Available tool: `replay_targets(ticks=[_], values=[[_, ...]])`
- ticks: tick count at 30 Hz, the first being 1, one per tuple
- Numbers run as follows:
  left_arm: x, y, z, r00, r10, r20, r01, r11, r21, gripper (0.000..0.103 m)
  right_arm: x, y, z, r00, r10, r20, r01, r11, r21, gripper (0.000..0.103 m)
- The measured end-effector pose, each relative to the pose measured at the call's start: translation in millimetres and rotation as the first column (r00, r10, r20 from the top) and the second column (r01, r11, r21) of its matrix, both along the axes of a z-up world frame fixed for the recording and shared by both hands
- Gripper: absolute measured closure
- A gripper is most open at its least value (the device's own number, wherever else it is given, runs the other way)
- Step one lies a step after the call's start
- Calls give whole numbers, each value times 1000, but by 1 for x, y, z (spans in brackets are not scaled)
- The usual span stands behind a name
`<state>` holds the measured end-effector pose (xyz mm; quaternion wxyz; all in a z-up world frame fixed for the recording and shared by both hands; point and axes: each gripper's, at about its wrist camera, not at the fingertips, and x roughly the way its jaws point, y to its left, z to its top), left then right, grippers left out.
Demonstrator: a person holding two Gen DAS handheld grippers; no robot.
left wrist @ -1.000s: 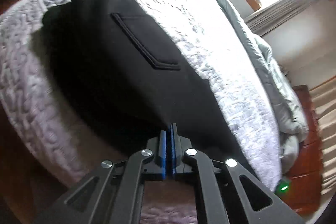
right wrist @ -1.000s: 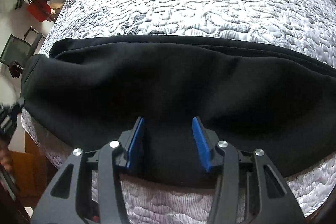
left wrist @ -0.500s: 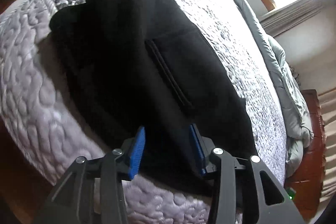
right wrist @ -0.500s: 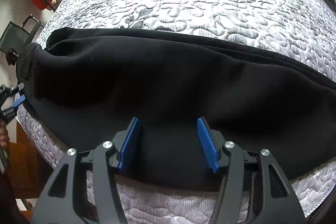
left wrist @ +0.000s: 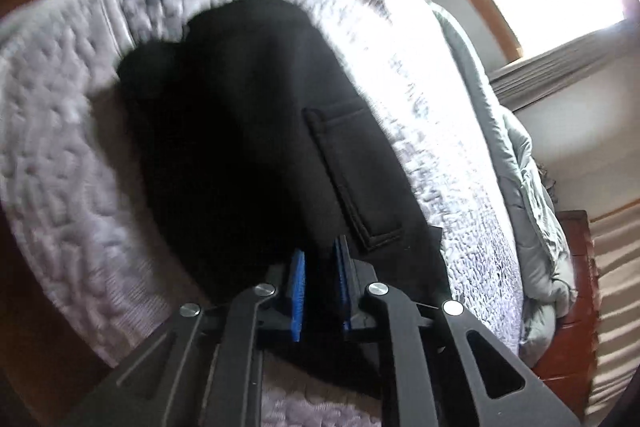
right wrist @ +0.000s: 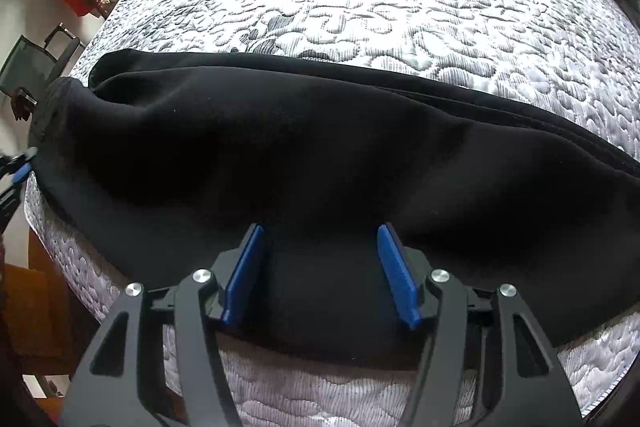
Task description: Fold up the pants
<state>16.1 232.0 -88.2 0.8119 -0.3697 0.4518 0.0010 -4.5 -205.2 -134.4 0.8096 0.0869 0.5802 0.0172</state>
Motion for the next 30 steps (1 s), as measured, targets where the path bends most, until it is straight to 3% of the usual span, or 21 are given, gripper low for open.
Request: replay_targets(ticks=[3, 5, 9, 15, 18, 23, 26, 30], values=[[-24, -3, 7, 1000, 18, 12, -18, 998, 56, 92, 1, -1, -1, 1000, 2, 0, -2, 1000, 3, 43], [-25, -6, -10, 999, 9, -32, -5, 993, 115, 93, 2, 0, -1, 1000, 5, 0, -5, 1000, -4, 41], [-27, 0, -42, 995, 9, -95, 2, 993, 118, 93, 4, 5, -2, 1000, 18, -2, -18, 999, -29, 40], [-44, 5, -9, 996, 26, -86, -11, 985, 171, 92, 4, 3, -1, 1000, 14, -1, -14, 1000, -10, 40], [-52, 4, 18, 999, 40, -27, -34, 982, 188, 93, 4, 2, 4, 1000, 8, -4, -8, 1000, -2, 40], [-28, -33, 38, 989, -144, -19, 144, 957, 252, 92, 10, 8, 22, 1000, 13, 21, -14, 998, 59, 42], [0, -60, 23, 960, -265, -94, 281, 918, 281, 91, 14, 26, 33, 997, 69, 44, -70, 997, 22, 43], [24, -79, -11, 934, -310, -176, 351, 885, 307, 86, 20, 38, 17, 995, 97, -2, -97, 994, -40, 43]])
